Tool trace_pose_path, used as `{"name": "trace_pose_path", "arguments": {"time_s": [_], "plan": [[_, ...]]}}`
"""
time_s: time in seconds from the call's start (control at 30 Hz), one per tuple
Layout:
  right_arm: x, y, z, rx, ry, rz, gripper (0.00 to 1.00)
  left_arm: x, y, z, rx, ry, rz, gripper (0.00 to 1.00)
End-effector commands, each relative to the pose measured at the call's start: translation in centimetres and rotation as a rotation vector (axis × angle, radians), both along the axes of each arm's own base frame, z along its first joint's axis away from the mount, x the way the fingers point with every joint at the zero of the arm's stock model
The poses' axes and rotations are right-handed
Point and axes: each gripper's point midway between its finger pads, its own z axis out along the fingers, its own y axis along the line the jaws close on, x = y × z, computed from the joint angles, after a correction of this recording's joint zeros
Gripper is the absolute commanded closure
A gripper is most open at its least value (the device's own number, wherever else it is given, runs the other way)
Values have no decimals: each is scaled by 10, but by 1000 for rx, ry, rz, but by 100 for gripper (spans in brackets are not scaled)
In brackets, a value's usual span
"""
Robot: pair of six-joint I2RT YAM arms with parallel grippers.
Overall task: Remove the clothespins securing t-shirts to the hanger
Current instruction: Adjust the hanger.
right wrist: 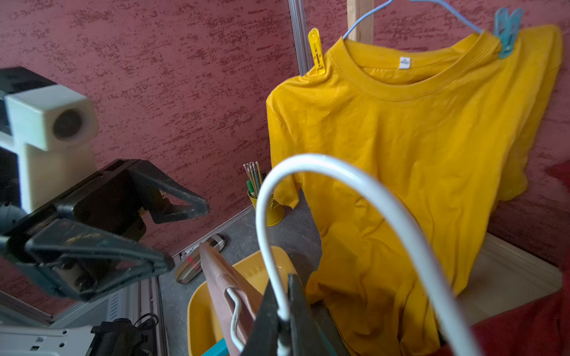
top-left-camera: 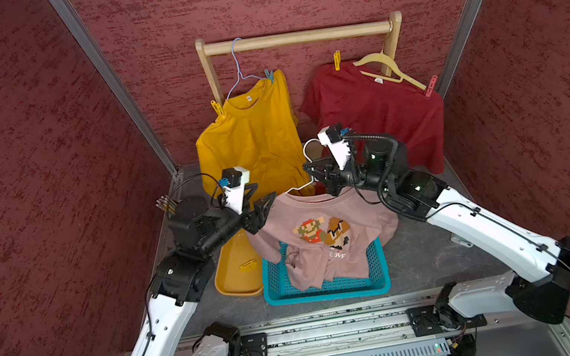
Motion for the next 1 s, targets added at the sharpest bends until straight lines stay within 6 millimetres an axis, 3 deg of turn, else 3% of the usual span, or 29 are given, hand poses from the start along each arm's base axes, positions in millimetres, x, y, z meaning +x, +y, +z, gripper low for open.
{"name": "trace_pose_path", "arguments": {"time_s": [0.0,0.1,0.23,0.37,0.47,0.57,0.67,0.8,0.87,0.97], "plan": [[-8,6,19,51,-30,25,100,2,-37,-2,119,-97,-120,42],[-8,4,17,42,-26,14,100,5,-59,-12,159,-103,-178,42],[-11,0,16,28,-29,3,100,11,-71,-22,174,-103,-205,49],[-16,-1,14,35,-33,24,100,17,-75,-27,191,-104,-206,68],[-19,-2,12,33,-37,32,100,18,-75,-27,195,-128,-204,96],[-21,-7,17,30,-48,17,97,11,-70,-27,210,-179,-234,100],[-35,-15,38,52,-99,37,79,2,-53,-23,139,-166,-295,100],[-49,-38,63,39,-167,0,45,-15,-26,-6,-3,-159,-417,100],[-52,-43,66,-8,-166,0,31,-22,-18,-4,-5,-166,-444,100],[-55,-46,58,-96,-129,34,20,-32,-9,-3,7,-161,-484,100]]}}
